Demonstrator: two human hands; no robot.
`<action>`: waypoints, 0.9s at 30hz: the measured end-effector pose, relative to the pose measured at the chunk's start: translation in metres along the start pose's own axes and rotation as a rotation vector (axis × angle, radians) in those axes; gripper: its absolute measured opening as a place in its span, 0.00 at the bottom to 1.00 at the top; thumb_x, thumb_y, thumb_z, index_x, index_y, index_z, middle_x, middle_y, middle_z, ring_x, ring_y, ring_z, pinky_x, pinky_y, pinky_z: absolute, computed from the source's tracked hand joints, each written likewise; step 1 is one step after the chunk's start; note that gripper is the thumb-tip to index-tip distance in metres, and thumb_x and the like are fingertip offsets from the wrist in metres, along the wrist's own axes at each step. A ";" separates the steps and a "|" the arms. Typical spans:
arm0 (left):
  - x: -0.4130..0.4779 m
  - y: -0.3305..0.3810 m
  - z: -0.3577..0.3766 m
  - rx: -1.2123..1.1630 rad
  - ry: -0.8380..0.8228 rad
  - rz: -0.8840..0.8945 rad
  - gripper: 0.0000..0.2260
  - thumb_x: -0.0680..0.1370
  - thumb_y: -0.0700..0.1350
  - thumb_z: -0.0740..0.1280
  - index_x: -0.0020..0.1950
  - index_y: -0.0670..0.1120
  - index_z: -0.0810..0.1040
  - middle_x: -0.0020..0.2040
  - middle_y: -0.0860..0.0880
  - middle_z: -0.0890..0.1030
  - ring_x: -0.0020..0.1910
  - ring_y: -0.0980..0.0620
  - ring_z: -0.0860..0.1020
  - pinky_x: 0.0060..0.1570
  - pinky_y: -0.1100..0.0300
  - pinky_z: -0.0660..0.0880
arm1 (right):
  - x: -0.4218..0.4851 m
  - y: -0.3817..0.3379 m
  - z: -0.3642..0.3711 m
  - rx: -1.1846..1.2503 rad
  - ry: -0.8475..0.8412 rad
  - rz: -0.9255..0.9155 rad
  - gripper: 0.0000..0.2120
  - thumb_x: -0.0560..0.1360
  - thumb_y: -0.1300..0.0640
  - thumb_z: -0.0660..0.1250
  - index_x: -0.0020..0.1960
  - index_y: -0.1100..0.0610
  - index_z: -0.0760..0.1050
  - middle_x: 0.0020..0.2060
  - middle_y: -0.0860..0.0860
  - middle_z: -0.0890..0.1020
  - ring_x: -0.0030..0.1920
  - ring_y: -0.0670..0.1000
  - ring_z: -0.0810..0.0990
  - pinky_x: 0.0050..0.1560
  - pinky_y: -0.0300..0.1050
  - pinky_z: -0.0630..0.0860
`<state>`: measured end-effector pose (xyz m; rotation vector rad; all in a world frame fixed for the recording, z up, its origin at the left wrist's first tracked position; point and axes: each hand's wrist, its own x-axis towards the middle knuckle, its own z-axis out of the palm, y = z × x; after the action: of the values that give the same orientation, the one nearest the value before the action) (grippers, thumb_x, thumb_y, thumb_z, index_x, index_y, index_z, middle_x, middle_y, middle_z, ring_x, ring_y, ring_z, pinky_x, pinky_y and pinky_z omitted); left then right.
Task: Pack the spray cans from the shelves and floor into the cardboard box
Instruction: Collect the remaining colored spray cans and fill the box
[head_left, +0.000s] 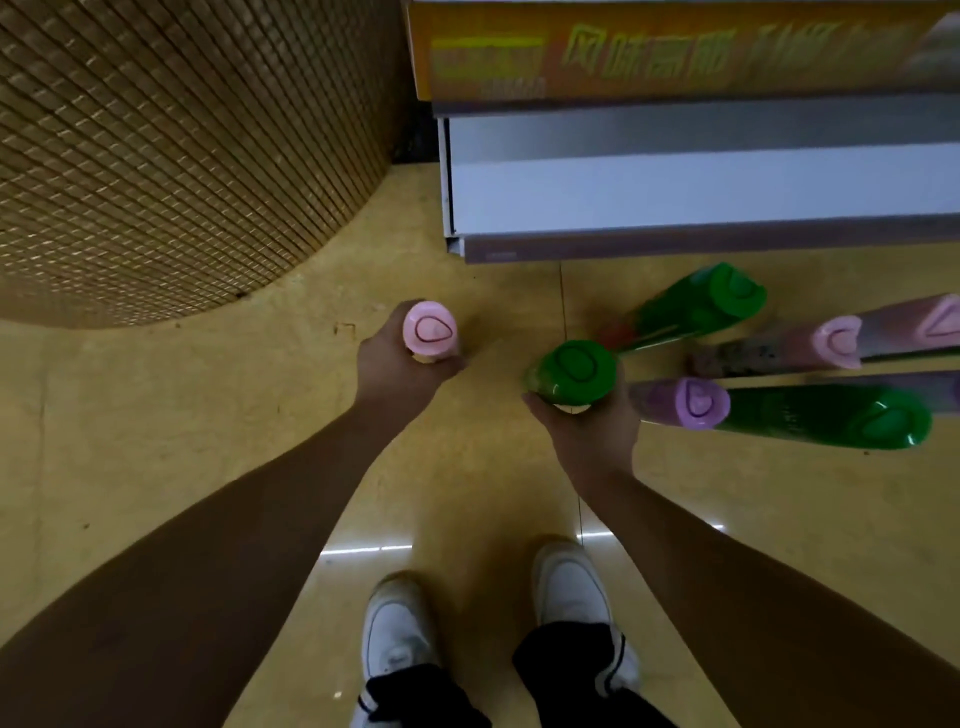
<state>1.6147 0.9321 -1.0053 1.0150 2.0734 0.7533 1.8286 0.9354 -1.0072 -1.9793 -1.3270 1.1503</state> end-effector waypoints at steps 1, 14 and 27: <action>-0.005 0.004 -0.003 0.003 -0.001 -0.001 0.28 0.62 0.45 0.84 0.59 0.49 0.79 0.47 0.56 0.81 0.47 0.59 0.78 0.42 0.79 0.67 | -0.003 -0.004 -0.004 0.004 0.007 0.005 0.35 0.61 0.57 0.85 0.64 0.56 0.74 0.48 0.44 0.79 0.51 0.44 0.76 0.47 0.31 0.68; -0.133 0.230 -0.160 0.034 -0.132 0.109 0.27 0.63 0.51 0.83 0.60 0.51 0.80 0.48 0.53 0.83 0.47 0.52 0.80 0.44 0.62 0.72 | -0.130 -0.199 -0.159 -0.102 -0.023 0.028 0.30 0.60 0.48 0.83 0.57 0.55 0.76 0.41 0.48 0.82 0.45 0.53 0.81 0.41 0.46 0.74; -0.273 0.615 -0.299 0.003 -0.367 0.729 0.28 0.64 0.61 0.80 0.62 0.58 0.77 0.48 0.58 0.82 0.45 0.59 0.79 0.43 0.54 0.79 | -0.269 -0.393 -0.463 0.177 0.296 -0.090 0.26 0.57 0.40 0.80 0.52 0.41 0.77 0.43 0.44 0.85 0.44 0.47 0.85 0.47 0.56 0.83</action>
<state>1.7627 0.9711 -0.2848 1.7932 1.3761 0.8245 1.9796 0.8753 -0.3638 -1.8560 -1.1096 0.8612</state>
